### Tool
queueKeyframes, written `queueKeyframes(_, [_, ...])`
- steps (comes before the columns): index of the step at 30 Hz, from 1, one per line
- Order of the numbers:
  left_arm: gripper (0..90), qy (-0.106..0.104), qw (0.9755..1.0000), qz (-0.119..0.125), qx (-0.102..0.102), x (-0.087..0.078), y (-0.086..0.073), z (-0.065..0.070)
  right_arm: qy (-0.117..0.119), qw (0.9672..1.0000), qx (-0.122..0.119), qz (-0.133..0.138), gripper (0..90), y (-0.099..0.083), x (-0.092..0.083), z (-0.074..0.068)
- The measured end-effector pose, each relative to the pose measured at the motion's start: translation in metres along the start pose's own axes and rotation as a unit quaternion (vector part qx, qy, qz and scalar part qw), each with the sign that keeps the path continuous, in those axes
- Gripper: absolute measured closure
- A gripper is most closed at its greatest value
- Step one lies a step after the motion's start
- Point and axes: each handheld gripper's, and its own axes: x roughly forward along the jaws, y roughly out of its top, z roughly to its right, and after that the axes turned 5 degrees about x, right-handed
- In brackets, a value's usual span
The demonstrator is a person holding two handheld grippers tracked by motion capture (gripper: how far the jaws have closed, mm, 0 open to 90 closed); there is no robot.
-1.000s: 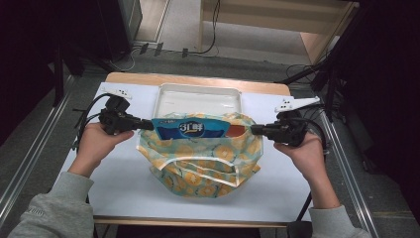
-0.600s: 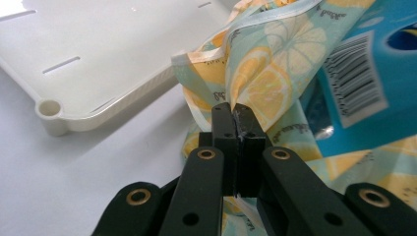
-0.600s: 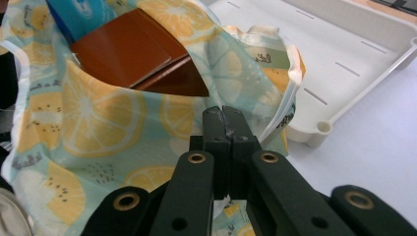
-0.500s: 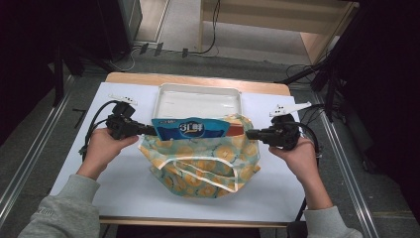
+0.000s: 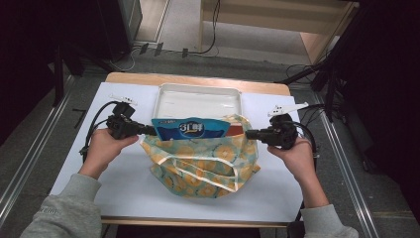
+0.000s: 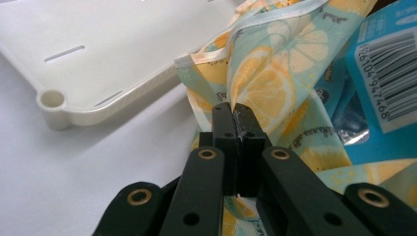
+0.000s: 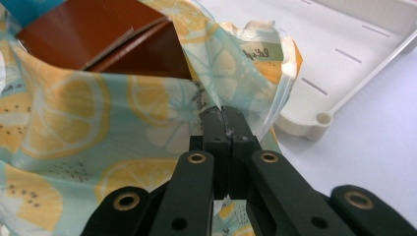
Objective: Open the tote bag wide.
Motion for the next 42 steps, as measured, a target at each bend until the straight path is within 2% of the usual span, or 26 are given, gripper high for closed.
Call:
queueKeyframes(11, [90.0,-0.021,0.9997,0.000,-0.009,0.000,-0.022,0.005,0.014,0.9998,0.000,0.016,90.0,-0.024,0.001,-0.005])
queueKeyframes(17, [90.0,-0.021,0.9997,-0.005,-0.011,0.005,-0.029,0.006,0.019,0.9998,0.004,0.009,90.0,-0.031,0.010,-0.004])
queueKeyframes(23, [90.0,-0.033,0.9993,-0.005,-0.016,0.009,-0.036,0.005,0.022,0.9997,0.005,-0.004,90.0,-0.040,0.017,-0.003])
queueKeyframes(27, [90.0,-0.035,0.9992,-0.007,-0.018,0.011,-0.040,0.005,0.025,0.9996,0.013,-0.005,90.0,-0.047,0.020,-0.002])
queueKeyframes(35, [90.0,-0.025,0.9996,0.003,-0.012,0.011,-0.050,0.004,0.038,0.9990,0.014,0.020,90.0,-0.058,0.025,0.002])
queueKeyframes(37, [90.0,-0.023,0.9996,0.005,-0.012,0.011,-0.052,0.003,0.038,0.9987,0.013,0.032,90.0,-0.062,0.028,0.004])
queueKeyframes(42, [90.0,-0.018,0.9997,0.010,-0.011,0.013,-0.056,0.003,0.036,0.9983,0.019,0.040,90.0,-0.072,0.032,0.008])
